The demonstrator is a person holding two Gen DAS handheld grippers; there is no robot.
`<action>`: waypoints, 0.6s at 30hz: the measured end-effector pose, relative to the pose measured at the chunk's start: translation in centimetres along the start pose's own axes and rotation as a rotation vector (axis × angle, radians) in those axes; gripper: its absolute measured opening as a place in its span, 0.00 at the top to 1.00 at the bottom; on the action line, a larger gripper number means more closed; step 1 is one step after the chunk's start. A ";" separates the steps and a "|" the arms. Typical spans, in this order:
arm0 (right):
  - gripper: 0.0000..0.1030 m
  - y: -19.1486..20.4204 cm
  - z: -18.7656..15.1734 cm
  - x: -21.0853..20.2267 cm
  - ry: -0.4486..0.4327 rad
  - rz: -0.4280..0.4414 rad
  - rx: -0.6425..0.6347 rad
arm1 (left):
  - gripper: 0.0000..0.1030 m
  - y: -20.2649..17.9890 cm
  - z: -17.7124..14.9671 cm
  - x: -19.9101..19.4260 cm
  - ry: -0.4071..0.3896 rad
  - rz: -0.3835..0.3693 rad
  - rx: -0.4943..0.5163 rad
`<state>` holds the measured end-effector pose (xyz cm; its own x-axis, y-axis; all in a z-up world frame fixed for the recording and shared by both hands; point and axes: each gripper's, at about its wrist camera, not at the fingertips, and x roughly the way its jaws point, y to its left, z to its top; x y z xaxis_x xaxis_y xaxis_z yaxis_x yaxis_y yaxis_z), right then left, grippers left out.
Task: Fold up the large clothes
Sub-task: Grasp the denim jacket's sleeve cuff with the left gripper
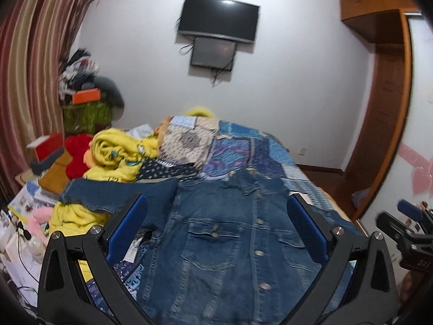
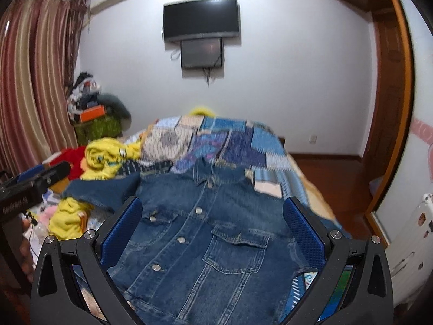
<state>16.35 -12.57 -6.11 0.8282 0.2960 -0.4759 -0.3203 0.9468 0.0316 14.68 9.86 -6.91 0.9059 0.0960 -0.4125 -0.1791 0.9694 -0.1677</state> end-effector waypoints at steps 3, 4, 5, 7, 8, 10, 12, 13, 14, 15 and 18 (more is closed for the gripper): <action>0.00 -0.6 -0.5 2.2 0.061 -0.016 0.000 | 0.00 2.7 -0.6 3.4 0.039 0.028 -0.026; 0.00 -0.9 -0.9 3.1 0.086 -0.028 0.000 | 0.00 3.9 -0.9 4.8 0.064 0.040 -0.033; 0.00 -1.2 -1.1 3.9 0.106 -0.037 0.000 | 0.00 4.8 -1.2 5.8 0.083 0.049 -0.037; 0.00 -2.0 -1.6 5.5 0.151 -0.059 0.003 | 0.00 7.3 -2.1 8.4 0.136 0.080 -0.047; 0.00 -2.4 -1.9 6.4 0.173 -0.073 0.007 | 0.00 8.2 -2.5 9.5 0.161 0.092 -0.051; 0.00 -3.0 -2.2 7.9 0.209 -0.097 0.016 | 0.00 10.8 -3.6 11.9 0.214 0.125 -0.077; 0.00 -3.6 -2.4 9.3 0.245 -0.115 0.027 | 0.00 13.4 -4.5 13.8 0.255 0.109 -0.129; 0.00 -3.8 -2.5 9.9 0.258 -0.121 0.033 | 0.00 15.0 -4.9 15.0 0.287 0.091 -0.173; 0.00 -4.1 -2.6 10.4 0.271 -0.127 0.039 | 0.00 16.2 -5.2 15.8 0.310 0.079 -0.209; 0.00 -4.3 -2.6 11.0 0.282 -0.132 0.045 | 0.00 17.6 -5.5 16.7 0.330 0.067 -0.249; 0.00 -4.6 -2.5 12.5 0.302 -0.139 0.058 | 0.00 21.2 -6.5 19.3 0.386 0.045 -0.373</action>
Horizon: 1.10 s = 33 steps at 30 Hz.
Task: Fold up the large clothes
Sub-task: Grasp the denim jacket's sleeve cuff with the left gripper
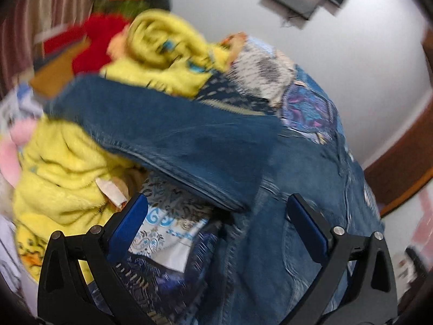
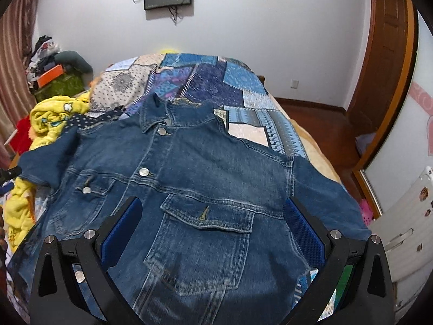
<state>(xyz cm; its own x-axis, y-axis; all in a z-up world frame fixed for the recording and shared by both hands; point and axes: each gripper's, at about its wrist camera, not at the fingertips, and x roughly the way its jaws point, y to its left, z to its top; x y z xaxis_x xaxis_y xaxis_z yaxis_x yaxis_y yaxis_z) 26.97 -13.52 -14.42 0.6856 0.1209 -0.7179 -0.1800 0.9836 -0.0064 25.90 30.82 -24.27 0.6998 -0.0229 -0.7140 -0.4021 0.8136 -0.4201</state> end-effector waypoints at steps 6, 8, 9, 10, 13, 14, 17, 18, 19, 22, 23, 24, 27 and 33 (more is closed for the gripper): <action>0.00 0.7 0.7 1.8 0.016 -0.001 -0.005 | 0.00 5.3 2.2 4.4 0.077 -0.059 -0.194; 0.00 0.9 0.8 2.2 0.022 0.000 -0.012 | 0.04 6.4 2.7 5.2 0.073 -0.074 -0.236; 0.00 1.0 0.8 2.4 0.025 -0.001 -0.016 | 0.09 6.7 3.0 5.5 0.068 -0.072 -0.248; 0.00 1.0 0.8 2.5 0.028 -0.001 -0.019 | 0.13 7.1 3.4 5.8 0.064 -0.057 -0.262; 0.00 1.2 0.8 2.9 0.036 0.001 -0.021 | 0.24 7.6 4.3 6.3 0.038 -0.038 -0.263; 0.00 1.2 0.8 2.8 0.037 0.001 -0.020 | 0.27 7.6 4.5 6.5 0.033 -0.024 -0.258; 0.00 1.0 0.8 2.6 0.032 0.005 -0.013 | 0.45 7.0 5.4 6.7 0.032 0.038 -0.219; 0.00 1.0 0.9 2.4 0.027 0.006 -0.011 | 0.54 6.7 5.6 6.7 0.028 0.051 -0.203; 0.00 0.9 0.9 2.2 0.023 0.008 -0.007 | 0.65 6.0 5.8 6.5 0.020 0.079 -0.169; 0.00 0.7 1.1 1.7 0.014 0.013 0.001 | 0.78 3.5 6.7 5.8 -0.012 0.168 -0.068; 0.00 0.6 1.1 1.5 0.009 0.015 0.003 | 0.80 2.2 7.2 5.4 -0.032 0.198 -0.024; 0.00 0.6 1.1 1.3 0.004 0.015 0.004 | 0.84 1.6 7.5 5.2 -0.041 0.211 -0.001; 0.00 0.1 1.1 0.5 -0.014 0.012 0.013 | 0.86 -1.9 8.8 3.5 -0.096 0.244 0.097; 0.00 -1.6 1.1 -0.7 -0.042 0.009 0.062 | 0.88 -11.4 9.0 0.4 -0.207 0.239 0.343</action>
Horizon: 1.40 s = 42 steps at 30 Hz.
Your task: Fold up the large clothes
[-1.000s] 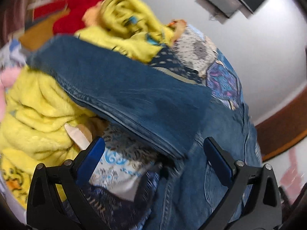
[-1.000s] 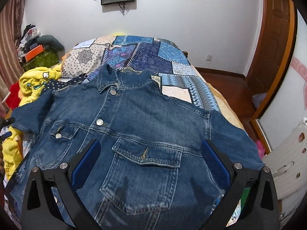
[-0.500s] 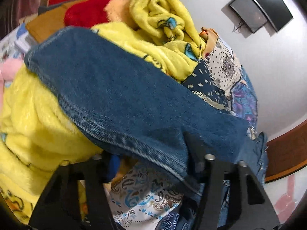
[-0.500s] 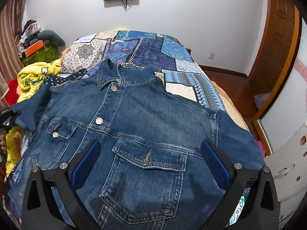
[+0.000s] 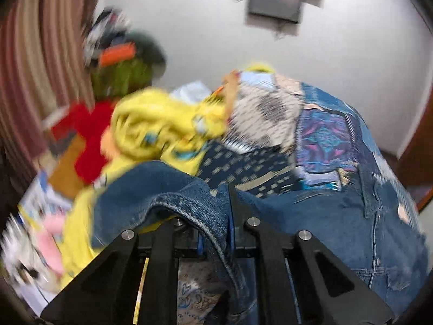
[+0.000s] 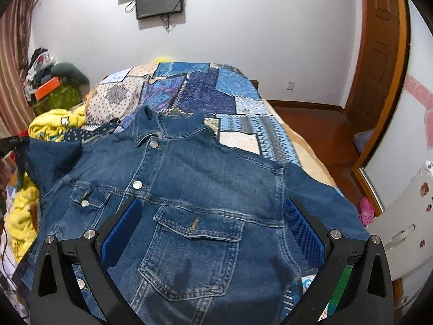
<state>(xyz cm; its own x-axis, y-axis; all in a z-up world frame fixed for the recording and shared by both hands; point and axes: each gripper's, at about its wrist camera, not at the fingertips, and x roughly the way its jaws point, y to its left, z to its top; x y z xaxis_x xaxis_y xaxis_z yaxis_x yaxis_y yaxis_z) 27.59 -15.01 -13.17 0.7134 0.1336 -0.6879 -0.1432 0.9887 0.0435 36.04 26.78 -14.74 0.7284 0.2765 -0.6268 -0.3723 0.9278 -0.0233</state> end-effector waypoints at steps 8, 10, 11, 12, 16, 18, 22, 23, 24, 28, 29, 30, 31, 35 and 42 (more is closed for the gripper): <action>0.00 -1.8 -0.7 -1.6 -0.025 0.000 0.034 | 0.89 -11.9 -3.4 -2.0 0.041 -0.168 0.252; 0.00 -2.1 -0.9 -1.9 -0.029 0.000 0.035 | 0.89 -14.0 -5.6 -1.0 0.109 -0.207 0.285; 0.00 -2.3 -0.9 -2.1 -0.031 0.003 0.037 | 0.89 -14.7 -6.6 -0.5 0.142 -0.223 0.288; 0.00 -2.5 -1.1 -2.2 -0.032 0.005 0.038 | 0.89 -15.4 -7.5 0.0 0.182 -0.238 0.293; 0.00 -2.8 -1.4 -2.6 -0.032 0.010 0.036 | 0.88 -17.1 -11.0 1.5 0.292 -0.273 0.320; 0.00 -3.0 -1.6 -2.7 -0.031 0.007 0.036 | 0.81 -17.6 -12.0 1.4 0.311 -0.273 0.325; 0.00 -3.0 -1.7 -2.7 -0.025 0.016 0.045 | 0.40 -17.1 -12.9 1.0 0.381 -0.341 0.298; 0.00 -3.0 -1.7 -2.6 -0.024 0.021 0.048 | 0.39 -16.7 -12.9 0.7 0.383 -0.349 0.285; 0.00 -2.9 -1.8 -2.7 -0.025 0.023 0.048 | 0.38 -16.4 -13.1 0.2 0.377 -0.353 0.276; 0.00 -2.3 -1.8 -2.6 -0.024 0.025 0.032 | 0.35 -12.4 -11.6 -1.0 0.358 -0.382 0.149; 0.00 -2.1 -1.7 -2.4 -0.023 0.023 0.025 | 0.33 -11.5 -11.3 -1.2 0.355 -0.386 0.117; 0.00 -1.9 -1.7 -2.4 -0.023 0.022 0.020 | 0.27 -10.0 -10.8 -1.4 0.347 -0.383 0.065; 0.00 -1.8 -1.7 -2.2 -0.021 0.021 0.017 | 0.19 -8.1 -10.3 -1.4 0.333 -0.370 0.007; 0.00 -1.2 -1.7 -1.6 -0.007 0.026 0.013 | 0.15 -3.2 -10.0 -0.5 0.330 -0.324 -0.115; 0.00 -0.2 -1.8 -0.3 0.022 0.012 -0.017 | 0.15 3.9 -12.7 3.8 0.437 -0.390 -0.407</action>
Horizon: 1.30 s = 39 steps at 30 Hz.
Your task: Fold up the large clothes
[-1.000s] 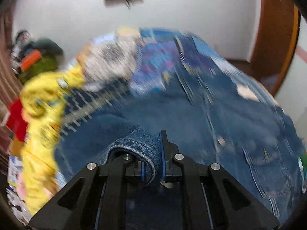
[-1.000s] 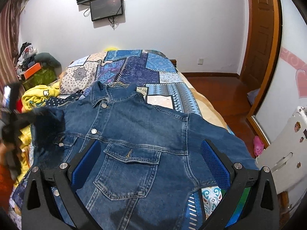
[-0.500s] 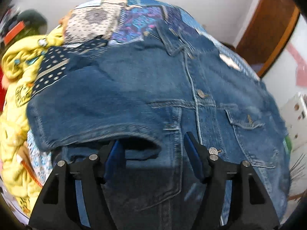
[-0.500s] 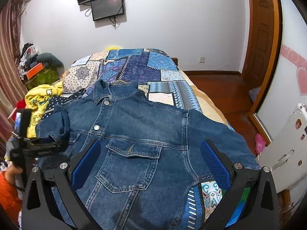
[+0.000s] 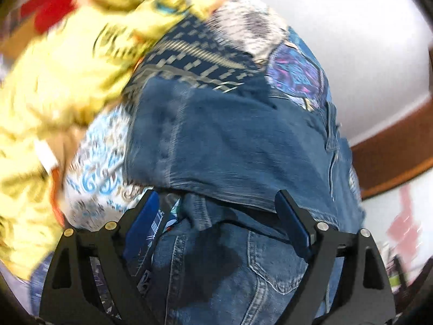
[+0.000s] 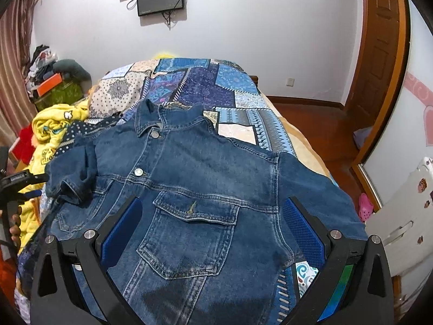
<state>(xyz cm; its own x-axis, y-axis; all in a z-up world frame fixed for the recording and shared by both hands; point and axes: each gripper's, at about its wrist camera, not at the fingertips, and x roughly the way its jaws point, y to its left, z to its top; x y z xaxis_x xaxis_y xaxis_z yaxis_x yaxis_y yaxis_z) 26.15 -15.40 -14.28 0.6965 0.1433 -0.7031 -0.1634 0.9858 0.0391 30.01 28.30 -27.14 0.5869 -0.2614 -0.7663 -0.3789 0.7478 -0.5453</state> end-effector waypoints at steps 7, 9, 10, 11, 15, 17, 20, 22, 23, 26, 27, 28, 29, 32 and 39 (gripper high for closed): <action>0.00 0.5 0.2 1.2 0.027 -0.005 -0.013 | 0.15 4.5 0.7 3.3 0.043 -0.126 -0.211; 0.00 0.6 0.3 1.4 0.032 -0.012 -0.020 | 0.15 4.9 1.1 4.0 0.046 -0.133 -0.238; 0.00 0.6 0.3 1.5 0.034 -0.014 -0.023 | 0.15 4.9 1.2 4.1 0.041 -0.134 -0.240; 0.00 0.6 0.3 1.5 0.036 -0.017 -0.024 | 0.15 4.8 1.4 4.1 0.026 -0.127 -0.233; 0.00 0.5 0.4 1.5 0.040 -0.014 -0.025 | 0.51 3.9 2.4 4.1 -0.017 0.001 -0.187; 0.00 0.5 0.4 1.3 0.037 -0.013 -0.028 | 0.71 3.6 3.0 4.2 -0.025 0.050 -0.167; 0.00 0.2 0.4 0.7 0.021 -0.021 -0.034 | 0.83 2.3 3.5 2.8 -0.068 0.116 -0.100; 0.00 -0.1 0.5 0.4 0.012 -0.026 -0.031 | 0.85 0.0 3.9 0.9 -0.128 0.169 -0.007; 0.00 -0.4 0.5 0.3 0.008 -0.028 -0.025 | 0.86 -1.7 4.1 -0.4 -0.164 0.181 0.047; 0.00 -1.4 0.4 -0.2 -0.001 -0.026 0.004 | 0.86 -6.2 5.0 -2.9 -0.233 0.169 0.165; 0.00 -1.7 0.4 -0.3 -0.004 -0.026 0.014 | 0.86 -7.9 5.2 -3.8 -0.257 0.160 0.199; 0.00 -2.2 0.3 -0.5 -0.007 -0.027 0.026 | 0.86 -9.9 5.6 -4.8 -0.280 0.141 0.235; 0.00 -2.6 0.2 -0.6 -0.009 -0.027 0.037 | 0.87 -11.4 5.9 -5.5 -0.296 0.123 0.259; 0.00 -3.8 -0.2 -1.2 -0.018 -0.026 0.068 | 0.87 -16.5 5.7 -7.7 -0.346 0.049 0.339; 0.00 -7.3 -1.1 -2.5 -0.034 -0.040 0.140 | 0.87 -28.4 3.2 -7.0 -0.331 -0.096 0.489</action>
<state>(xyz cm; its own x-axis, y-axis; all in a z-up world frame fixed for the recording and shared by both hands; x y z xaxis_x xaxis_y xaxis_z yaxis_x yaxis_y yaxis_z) 24.84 -23.07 -13.62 0.7241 0.1042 -0.6818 -0.0379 0.9930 0.1115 38.93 10.88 -5.17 0.8238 -0.1967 -0.5316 0.0145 0.9449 -0.3271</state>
